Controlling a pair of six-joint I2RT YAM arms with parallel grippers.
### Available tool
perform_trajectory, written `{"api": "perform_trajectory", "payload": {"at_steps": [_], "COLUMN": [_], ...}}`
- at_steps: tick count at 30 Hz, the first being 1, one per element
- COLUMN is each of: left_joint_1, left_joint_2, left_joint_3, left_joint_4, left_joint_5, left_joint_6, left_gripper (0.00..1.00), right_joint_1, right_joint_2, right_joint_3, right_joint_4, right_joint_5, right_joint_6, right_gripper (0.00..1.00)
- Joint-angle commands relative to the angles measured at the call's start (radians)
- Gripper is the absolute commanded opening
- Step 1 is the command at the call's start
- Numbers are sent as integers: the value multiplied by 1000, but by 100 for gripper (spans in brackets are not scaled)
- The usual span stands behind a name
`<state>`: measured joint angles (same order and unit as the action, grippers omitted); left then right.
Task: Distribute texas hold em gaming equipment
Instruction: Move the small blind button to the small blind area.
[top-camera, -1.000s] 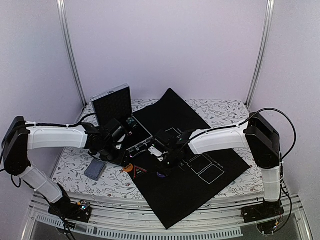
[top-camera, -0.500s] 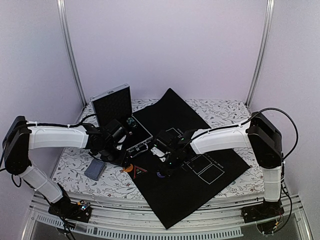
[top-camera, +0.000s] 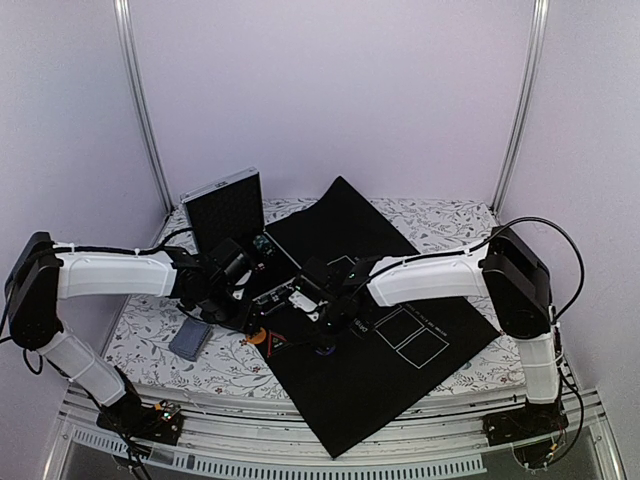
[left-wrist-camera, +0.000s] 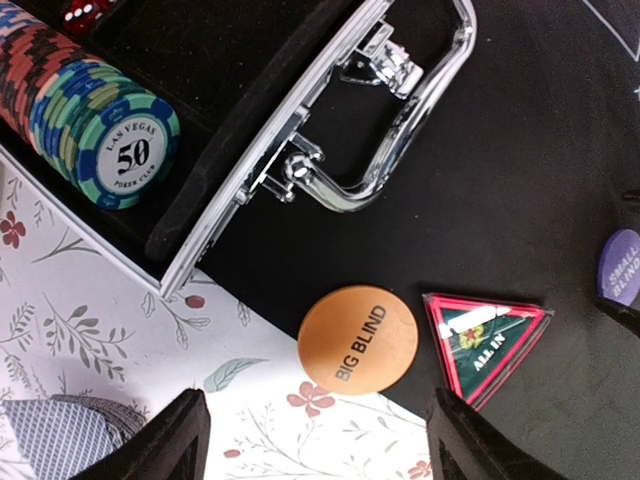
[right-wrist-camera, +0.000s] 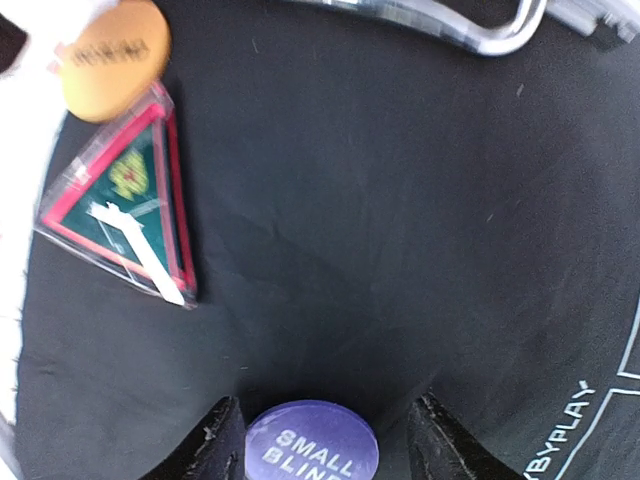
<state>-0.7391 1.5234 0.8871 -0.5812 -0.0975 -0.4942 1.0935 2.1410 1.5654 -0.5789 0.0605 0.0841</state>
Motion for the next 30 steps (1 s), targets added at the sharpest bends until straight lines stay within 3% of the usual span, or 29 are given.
{"api": "perform_trajectory", "payload": {"at_steps": [1,14,30], "left_joint_1": [19,21,20], "left_joint_2": [-6,5,1], "left_joint_3": [-10,-8,-13], "left_joint_4": [12,13,9], "left_joint_5": [-12,-1,16], "left_joint_6": [18,23,22], "left_gripper": [77,77,77], "right_joint_1": [22,29,29], "right_joint_2": [39,-72,-183], "right_joint_3": [1,-156,-213], "right_joint_4": [-38,-83,-72], "right_joint_5": [44,52,-21], "right_joint_6": [-19,14,36], "right_gripper": [54,40,43]}}
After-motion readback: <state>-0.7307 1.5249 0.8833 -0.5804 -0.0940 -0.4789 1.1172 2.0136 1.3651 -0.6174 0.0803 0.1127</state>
